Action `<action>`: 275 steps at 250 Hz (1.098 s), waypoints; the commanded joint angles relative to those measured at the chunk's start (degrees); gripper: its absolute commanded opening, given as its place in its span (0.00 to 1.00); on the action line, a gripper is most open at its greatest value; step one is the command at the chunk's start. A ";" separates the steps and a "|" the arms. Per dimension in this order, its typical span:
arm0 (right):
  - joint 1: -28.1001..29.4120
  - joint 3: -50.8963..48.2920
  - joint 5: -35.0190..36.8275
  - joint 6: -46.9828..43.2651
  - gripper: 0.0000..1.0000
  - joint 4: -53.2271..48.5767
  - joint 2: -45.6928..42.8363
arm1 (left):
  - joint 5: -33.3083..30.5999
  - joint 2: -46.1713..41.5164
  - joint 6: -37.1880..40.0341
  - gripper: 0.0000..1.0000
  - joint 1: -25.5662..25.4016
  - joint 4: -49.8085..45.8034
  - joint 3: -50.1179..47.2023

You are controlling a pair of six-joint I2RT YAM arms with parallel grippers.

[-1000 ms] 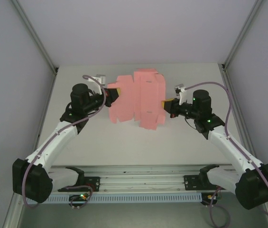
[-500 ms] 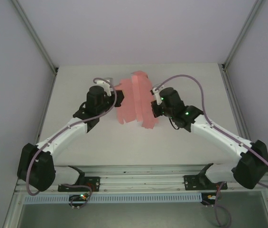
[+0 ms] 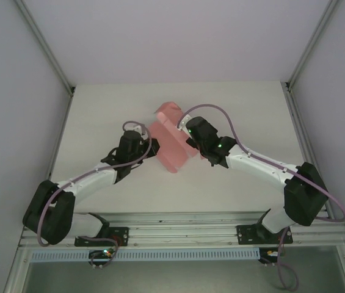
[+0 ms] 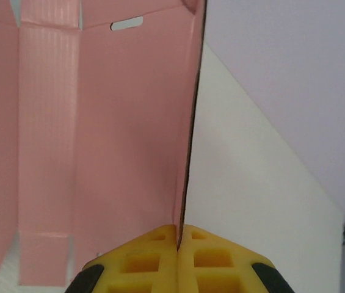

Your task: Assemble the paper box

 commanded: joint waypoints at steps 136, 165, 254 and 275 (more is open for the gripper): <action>1.02 -9.65 -5.11 -36.02 0.00 24.25 5.95 | -5.89 -12.00 0.57 0.77 -1.96 -7.88 -4.57; 1.09 -13.48 -7.80 -43.25 0.00 32.39 6.64 | -9.63 -15.33 3.47 1.00 -1.66 -14.59 -1.75; 1.20 -21.09 -9.37 -56.77 0.00 62.74 18.47 | -0.15 -10.27 3.82 1.00 9.37 -18.06 3.50; 1.20 -21.93 -9.82 -58.66 0.00 71.01 22.27 | 3.61 -7.39 5.88 1.00 9.81 -16.26 4.18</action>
